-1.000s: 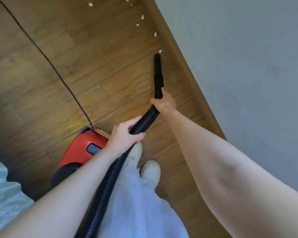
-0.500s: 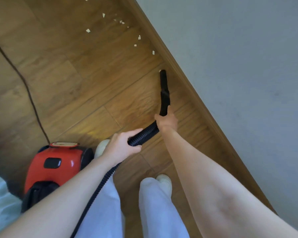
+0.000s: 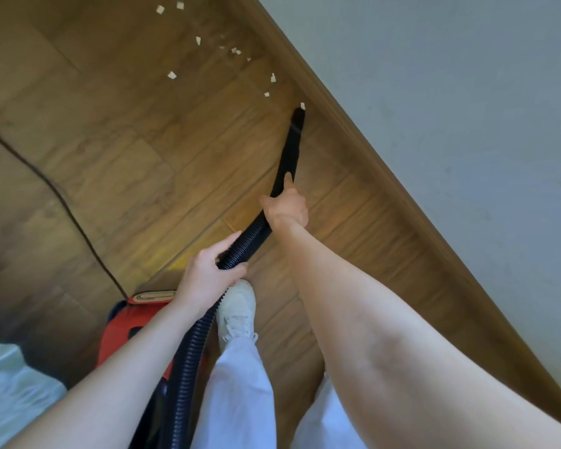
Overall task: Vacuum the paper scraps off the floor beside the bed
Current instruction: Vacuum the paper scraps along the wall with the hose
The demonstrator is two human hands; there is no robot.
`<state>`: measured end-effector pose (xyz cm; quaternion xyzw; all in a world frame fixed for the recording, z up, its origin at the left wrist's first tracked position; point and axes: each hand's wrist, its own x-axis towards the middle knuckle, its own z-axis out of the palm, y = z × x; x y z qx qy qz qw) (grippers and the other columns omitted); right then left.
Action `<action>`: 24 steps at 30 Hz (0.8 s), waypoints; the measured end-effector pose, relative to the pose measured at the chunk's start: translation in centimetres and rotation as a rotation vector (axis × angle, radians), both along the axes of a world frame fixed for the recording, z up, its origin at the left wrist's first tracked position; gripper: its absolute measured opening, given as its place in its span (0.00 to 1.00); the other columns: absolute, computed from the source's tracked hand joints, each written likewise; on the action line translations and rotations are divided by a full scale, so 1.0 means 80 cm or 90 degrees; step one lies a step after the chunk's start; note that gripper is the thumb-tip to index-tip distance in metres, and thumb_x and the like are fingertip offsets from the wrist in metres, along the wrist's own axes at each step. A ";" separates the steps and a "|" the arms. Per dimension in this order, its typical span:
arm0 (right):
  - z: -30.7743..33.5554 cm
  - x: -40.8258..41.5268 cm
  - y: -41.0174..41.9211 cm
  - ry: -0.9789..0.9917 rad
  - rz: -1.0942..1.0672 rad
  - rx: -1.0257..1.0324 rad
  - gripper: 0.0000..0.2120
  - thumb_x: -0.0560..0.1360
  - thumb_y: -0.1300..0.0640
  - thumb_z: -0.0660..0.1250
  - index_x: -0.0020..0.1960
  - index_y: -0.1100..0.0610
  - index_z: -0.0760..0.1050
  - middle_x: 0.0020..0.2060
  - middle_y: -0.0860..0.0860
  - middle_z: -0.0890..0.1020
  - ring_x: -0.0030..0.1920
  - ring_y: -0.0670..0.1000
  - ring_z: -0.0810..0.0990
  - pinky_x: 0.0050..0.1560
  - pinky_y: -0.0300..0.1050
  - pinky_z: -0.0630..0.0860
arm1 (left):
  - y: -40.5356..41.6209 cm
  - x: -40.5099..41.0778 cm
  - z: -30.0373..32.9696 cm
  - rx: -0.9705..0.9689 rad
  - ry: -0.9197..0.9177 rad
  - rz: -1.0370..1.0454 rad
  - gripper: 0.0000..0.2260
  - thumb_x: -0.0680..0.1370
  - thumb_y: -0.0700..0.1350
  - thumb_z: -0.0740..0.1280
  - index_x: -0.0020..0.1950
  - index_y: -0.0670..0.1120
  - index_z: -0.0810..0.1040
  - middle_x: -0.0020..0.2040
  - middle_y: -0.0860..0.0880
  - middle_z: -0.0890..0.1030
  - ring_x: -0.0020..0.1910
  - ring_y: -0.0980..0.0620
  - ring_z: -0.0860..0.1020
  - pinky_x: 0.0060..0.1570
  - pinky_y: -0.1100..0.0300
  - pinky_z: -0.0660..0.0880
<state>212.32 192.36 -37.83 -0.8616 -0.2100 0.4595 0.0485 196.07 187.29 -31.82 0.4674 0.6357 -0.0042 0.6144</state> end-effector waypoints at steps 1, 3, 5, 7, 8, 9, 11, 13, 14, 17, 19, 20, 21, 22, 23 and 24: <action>0.001 -0.005 0.008 -0.003 0.011 -0.001 0.36 0.76 0.51 0.63 0.78 0.45 0.48 0.63 0.56 0.73 0.58 0.56 0.77 0.54 0.48 0.76 | 0.004 -0.003 0.001 -0.004 -0.002 0.011 0.25 0.72 0.44 0.72 0.65 0.63 0.74 0.44 0.56 0.84 0.29 0.59 0.76 0.31 0.69 0.72; 0.004 -0.007 0.015 -0.008 0.019 -0.002 0.36 0.77 0.50 0.63 0.78 0.45 0.48 0.62 0.56 0.73 0.57 0.56 0.77 0.52 0.48 0.76 | 0.008 -0.007 0.001 -0.016 -0.007 0.019 0.25 0.73 0.44 0.72 0.65 0.64 0.73 0.44 0.58 0.83 0.30 0.59 0.76 0.32 0.68 0.72; 0.008 0.001 0.010 -0.011 0.016 -0.005 0.35 0.77 0.51 0.63 0.78 0.44 0.48 0.61 0.56 0.74 0.55 0.55 0.78 0.51 0.49 0.78 | 0.009 -0.002 0.003 -0.033 -0.023 0.009 0.25 0.73 0.45 0.72 0.66 0.65 0.73 0.43 0.59 0.83 0.31 0.58 0.76 0.33 0.67 0.73; 0.009 0.016 -0.002 -0.017 0.017 -0.007 0.35 0.77 0.51 0.62 0.78 0.44 0.48 0.60 0.55 0.76 0.51 0.54 0.79 0.47 0.49 0.79 | 0.006 0.008 0.004 -0.040 -0.046 -0.021 0.25 0.73 0.46 0.72 0.67 0.64 0.72 0.46 0.58 0.84 0.32 0.57 0.77 0.35 0.63 0.74; 0.011 0.025 -0.008 -0.021 0.021 -0.011 0.34 0.78 0.51 0.61 0.78 0.45 0.48 0.60 0.55 0.76 0.49 0.53 0.79 0.44 0.48 0.79 | 0.003 0.015 0.004 -0.041 -0.058 -0.037 0.26 0.73 0.46 0.72 0.68 0.63 0.72 0.47 0.55 0.84 0.32 0.55 0.76 0.35 0.62 0.73; 0.013 0.035 -0.014 -0.023 0.028 -0.017 0.34 0.78 0.51 0.61 0.79 0.46 0.48 0.60 0.55 0.77 0.48 0.52 0.79 0.41 0.46 0.78 | 0.000 0.022 0.004 -0.039 -0.066 -0.055 0.26 0.73 0.46 0.72 0.68 0.63 0.71 0.47 0.54 0.84 0.33 0.55 0.76 0.35 0.62 0.73; 0.016 0.055 -0.024 -0.031 0.047 -0.028 0.34 0.78 0.51 0.61 0.79 0.46 0.48 0.59 0.55 0.77 0.46 0.51 0.78 0.39 0.45 0.75 | -0.008 0.037 0.003 -0.031 -0.078 -0.086 0.26 0.73 0.47 0.72 0.69 0.63 0.70 0.48 0.56 0.81 0.38 0.54 0.78 0.41 0.61 0.75; 0.018 0.069 -0.033 -0.033 0.052 -0.042 0.34 0.78 0.51 0.62 0.79 0.46 0.49 0.59 0.54 0.78 0.45 0.51 0.78 0.41 0.46 0.77 | -0.017 0.047 0.004 -0.030 -0.084 -0.104 0.27 0.72 0.49 0.71 0.69 0.65 0.69 0.50 0.57 0.82 0.39 0.53 0.81 0.45 0.57 0.78; 0.018 0.073 -0.038 -0.028 0.050 -0.050 0.34 0.77 0.51 0.62 0.79 0.46 0.49 0.58 0.54 0.78 0.46 0.52 0.78 0.43 0.47 0.78 | -0.020 0.051 0.005 -0.029 -0.085 -0.110 0.27 0.73 0.48 0.71 0.69 0.64 0.69 0.51 0.57 0.82 0.41 0.54 0.82 0.47 0.57 0.80; 0.020 0.075 -0.054 -0.012 0.047 -0.050 0.34 0.77 0.51 0.62 0.78 0.46 0.50 0.59 0.53 0.78 0.49 0.52 0.79 0.47 0.48 0.79 | -0.031 0.052 0.008 -0.026 -0.075 -0.120 0.27 0.73 0.47 0.71 0.70 0.61 0.69 0.52 0.54 0.83 0.46 0.53 0.81 0.49 0.57 0.78; 0.021 0.070 -0.059 0.004 0.057 -0.047 0.34 0.77 0.51 0.63 0.78 0.46 0.50 0.60 0.54 0.77 0.52 0.53 0.79 0.49 0.47 0.78 | -0.039 0.047 0.010 -0.019 -0.071 -0.116 0.27 0.73 0.46 0.72 0.70 0.62 0.70 0.51 0.51 0.83 0.43 0.53 0.81 0.46 0.59 0.78; 0.020 0.066 -0.059 0.010 0.065 -0.048 0.35 0.77 0.51 0.63 0.79 0.46 0.50 0.61 0.54 0.77 0.53 0.54 0.79 0.50 0.47 0.78 | -0.043 0.043 0.012 -0.012 -0.068 -0.109 0.27 0.73 0.46 0.72 0.69 0.63 0.70 0.50 0.50 0.84 0.41 0.54 0.81 0.44 0.60 0.78; 0.020 0.062 -0.059 0.016 0.072 -0.049 0.35 0.77 0.51 0.63 0.79 0.47 0.49 0.62 0.54 0.77 0.54 0.54 0.79 0.51 0.48 0.78 | -0.045 0.040 0.015 -0.006 -0.062 -0.099 0.27 0.72 0.46 0.72 0.69 0.63 0.70 0.50 0.50 0.84 0.39 0.55 0.80 0.43 0.61 0.77; 0.020 0.056 -0.056 0.022 0.081 -0.051 0.35 0.77 0.51 0.63 0.79 0.47 0.49 0.62 0.54 0.77 0.55 0.55 0.79 0.53 0.49 0.78 | -0.047 0.036 0.016 0.000 -0.053 -0.088 0.27 0.72 0.46 0.73 0.68 0.63 0.70 0.49 0.50 0.84 0.37 0.57 0.79 0.40 0.62 0.77; 0.019 0.051 -0.053 0.025 0.093 -0.051 0.35 0.77 0.51 0.63 0.79 0.46 0.49 0.62 0.55 0.77 0.56 0.55 0.79 0.54 0.49 0.77 | -0.048 0.032 0.017 0.002 -0.044 -0.078 0.27 0.72 0.46 0.73 0.68 0.63 0.70 0.48 0.51 0.84 0.33 0.60 0.77 0.35 0.65 0.75; 0.018 0.046 -0.049 0.026 0.108 -0.050 0.36 0.77 0.50 0.63 0.79 0.46 0.49 0.62 0.55 0.77 0.56 0.55 0.78 0.55 0.50 0.77 | -0.049 0.029 0.017 0.003 -0.036 -0.065 0.27 0.72 0.46 0.73 0.68 0.63 0.70 0.47 0.53 0.84 0.31 0.62 0.76 0.32 0.68 0.72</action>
